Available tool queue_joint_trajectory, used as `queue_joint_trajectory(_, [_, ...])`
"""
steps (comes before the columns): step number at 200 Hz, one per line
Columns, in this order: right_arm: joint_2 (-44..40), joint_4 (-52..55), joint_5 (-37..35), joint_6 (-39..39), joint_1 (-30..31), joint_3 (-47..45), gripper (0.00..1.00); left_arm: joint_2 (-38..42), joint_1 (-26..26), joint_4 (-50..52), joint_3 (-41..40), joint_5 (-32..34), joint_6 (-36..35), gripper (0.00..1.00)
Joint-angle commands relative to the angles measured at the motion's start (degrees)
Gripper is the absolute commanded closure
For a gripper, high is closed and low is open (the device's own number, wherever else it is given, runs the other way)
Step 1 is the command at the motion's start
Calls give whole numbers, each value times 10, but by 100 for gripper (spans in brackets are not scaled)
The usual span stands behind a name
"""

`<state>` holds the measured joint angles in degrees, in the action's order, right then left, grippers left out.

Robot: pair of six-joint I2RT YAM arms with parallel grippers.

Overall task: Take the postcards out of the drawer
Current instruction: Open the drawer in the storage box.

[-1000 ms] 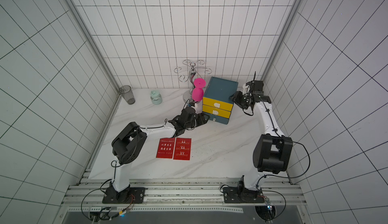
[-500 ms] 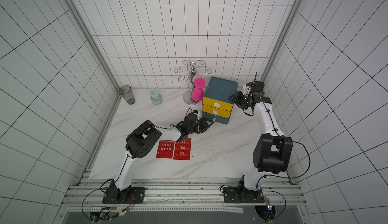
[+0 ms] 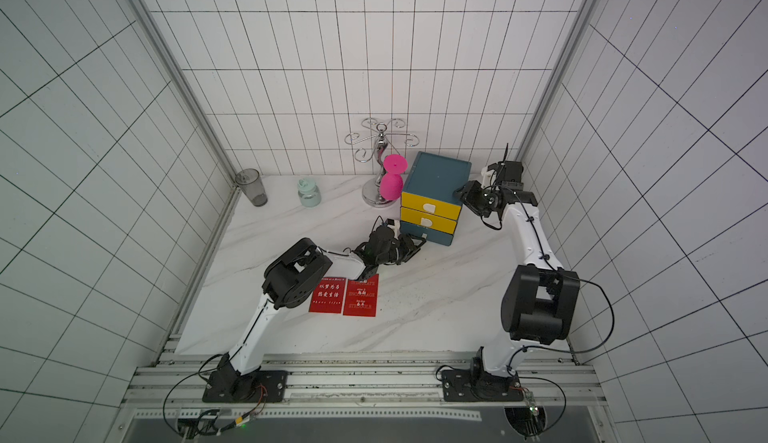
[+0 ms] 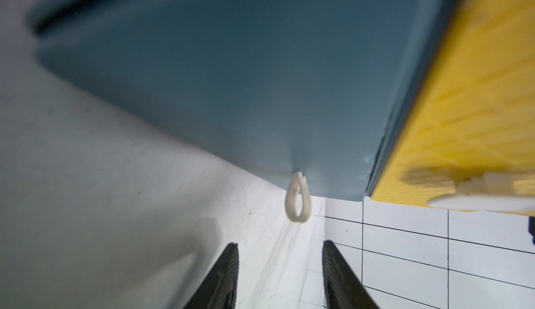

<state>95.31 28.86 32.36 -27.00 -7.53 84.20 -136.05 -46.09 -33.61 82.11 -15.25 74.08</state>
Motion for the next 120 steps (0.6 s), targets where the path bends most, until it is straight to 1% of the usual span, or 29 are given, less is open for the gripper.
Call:
queue_joint_trajectory(1, [-5, 19, 9, -1, -3, -25, 51, -23, -1, -9, 33, 8, -5, 54])
queue_joint_trajectory(38, [-5, 18, 8, -1, -3, -25, 51, -40, -1, 3, 55, 9, 7, 56])
queue_joint_trajectory(79, [-4, 19, 10, 0, -3, -23, 53, -47, -3, 0, 58, 21, 14, 63])
queue_joint_trajectory(120, [-6, 21, 9, 0, -3, -20, 54, -47, -3, 17, 72, 41, 13, 68])
